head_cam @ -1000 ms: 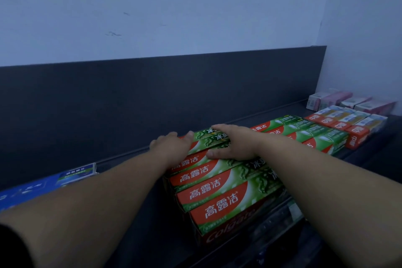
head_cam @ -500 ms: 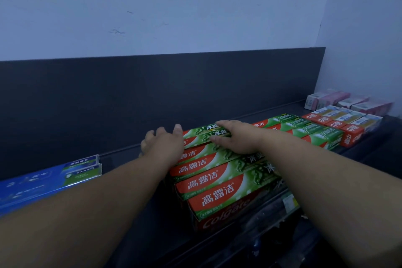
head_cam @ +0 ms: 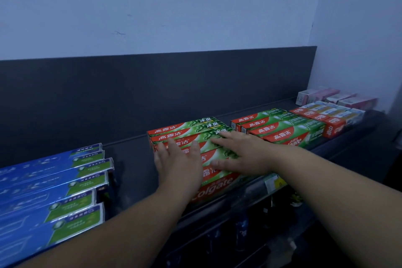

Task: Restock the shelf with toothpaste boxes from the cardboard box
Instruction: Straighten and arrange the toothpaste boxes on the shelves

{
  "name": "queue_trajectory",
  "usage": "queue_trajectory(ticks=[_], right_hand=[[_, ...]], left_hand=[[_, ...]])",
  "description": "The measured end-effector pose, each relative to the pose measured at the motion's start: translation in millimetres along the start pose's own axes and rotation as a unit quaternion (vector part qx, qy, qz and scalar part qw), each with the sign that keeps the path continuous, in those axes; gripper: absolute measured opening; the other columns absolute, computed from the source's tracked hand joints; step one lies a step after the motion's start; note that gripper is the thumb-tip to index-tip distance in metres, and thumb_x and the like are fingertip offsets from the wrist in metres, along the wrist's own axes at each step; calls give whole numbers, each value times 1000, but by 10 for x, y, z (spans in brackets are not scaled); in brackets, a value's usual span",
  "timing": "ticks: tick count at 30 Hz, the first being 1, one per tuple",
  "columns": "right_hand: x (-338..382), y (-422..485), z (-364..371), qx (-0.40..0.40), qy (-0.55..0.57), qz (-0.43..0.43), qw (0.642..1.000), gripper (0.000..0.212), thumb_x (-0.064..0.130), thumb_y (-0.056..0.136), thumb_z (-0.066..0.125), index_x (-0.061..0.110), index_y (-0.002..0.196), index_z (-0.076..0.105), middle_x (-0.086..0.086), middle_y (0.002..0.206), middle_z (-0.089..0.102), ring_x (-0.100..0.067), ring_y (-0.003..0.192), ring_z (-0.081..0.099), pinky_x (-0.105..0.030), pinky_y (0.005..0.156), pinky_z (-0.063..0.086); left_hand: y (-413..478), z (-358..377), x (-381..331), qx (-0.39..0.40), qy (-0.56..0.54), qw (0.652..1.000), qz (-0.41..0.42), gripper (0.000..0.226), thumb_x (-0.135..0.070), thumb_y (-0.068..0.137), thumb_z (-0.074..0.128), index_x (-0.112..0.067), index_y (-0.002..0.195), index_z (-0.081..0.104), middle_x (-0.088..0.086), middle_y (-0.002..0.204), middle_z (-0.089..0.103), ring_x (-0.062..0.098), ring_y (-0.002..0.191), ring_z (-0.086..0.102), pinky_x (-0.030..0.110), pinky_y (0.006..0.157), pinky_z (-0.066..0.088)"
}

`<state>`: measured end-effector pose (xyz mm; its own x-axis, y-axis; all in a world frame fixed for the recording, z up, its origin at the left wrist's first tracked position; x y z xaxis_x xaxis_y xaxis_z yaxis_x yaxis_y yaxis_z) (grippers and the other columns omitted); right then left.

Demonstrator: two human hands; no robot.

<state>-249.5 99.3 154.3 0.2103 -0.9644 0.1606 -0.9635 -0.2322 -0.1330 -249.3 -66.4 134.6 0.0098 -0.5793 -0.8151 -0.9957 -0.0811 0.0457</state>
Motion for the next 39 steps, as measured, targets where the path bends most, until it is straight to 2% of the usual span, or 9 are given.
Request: queue_trajectory(ticks=[5,9,16,21,25,28,30,35,39], right_hand=[[-50,-165,-8,-20,3,6,1000,101,87,62,31,45,152,13,11,163,3,-17,150,3,-48,121,10],[-134,-267,27,-9,-1,21,1000,93,75,76,53,44,153,9,12,163,0,-19,151,-1,-44,122,10],[-121,-241,36,-8,-10,28,1000,93,73,78,55,45,153,7,12,163,-2,-21,151,-2,-44,120,8],[-80,-222,16,-7,-34,29,999,95,76,77,53,44,153,5,10,164,-2,-21,150,-1,-45,120,7],[12,-193,33,16,-43,30,998,108,83,66,52,42,154,2,10,163,-5,-21,150,-2,-48,121,5],[54,-199,-11,24,-40,26,999,133,102,37,30,43,153,1,9,164,-5,-22,150,1,-49,121,8],[133,-173,-44,-2,-34,19,999,137,105,32,18,41,153,4,7,164,0,-20,150,6,-48,121,12],[790,-107,-139,-137,71,-25,988,113,90,54,28,32,152,26,7,158,27,-14,144,29,-33,117,26],[1580,-86,-82,-185,117,-76,973,80,70,80,44,28,147,39,7,153,38,-10,140,35,-23,113,26]], left_hand=[[-85,-12,19,10,28,999,28,75,-54,95,38,-15,153,13,9,159,8,27,147,2,43,119,9],[-199,14,-11,21,24,999,29,76,-54,95,40,-17,154,7,6,161,-1,26,147,-4,43,117,8],[-210,28,-23,19,-10,1000,23,72,-51,97,38,-20,154,6,3,161,-4,23,147,-7,42,118,7],[-87,-24,67,-7,-81,997,15,75,-55,93,43,-25,153,9,-2,159,2,29,145,15,51,113,28],[-8,-21,110,21,-140,990,-24,84,-62,88,44,-26,152,5,-4,156,10,30,137,33,52,103,41],[-38,-87,112,49,-176,983,-24,88,-70,79,42,-36,151,4,-4,157,14,28,133,40,51,101,43],[-125,-266,99,32,-199,979,-11,85,-69,78,42,-37,150,10,-3,156,19,26,133,41,49,103,43],[-446,-960,126,-37,-148,986,74,71,-49,97,38,-27,153,1,-5,161,2,15,146,12,32,115,16],[-665,-1723,411,-91,-128,982,106,68,-46,97,41,-29,153,7,-12,160,3,12,146,13,32,118,15]])
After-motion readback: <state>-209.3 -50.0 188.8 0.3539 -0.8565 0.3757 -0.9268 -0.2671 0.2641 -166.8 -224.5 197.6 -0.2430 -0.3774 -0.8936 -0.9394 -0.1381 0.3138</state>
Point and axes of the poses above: each hand's wrist, its own y-axis towards the middle knuckle, its own z-axis out of the palm, x = y × z, the point moved 4 cm from there along y, towards the middle knuckle
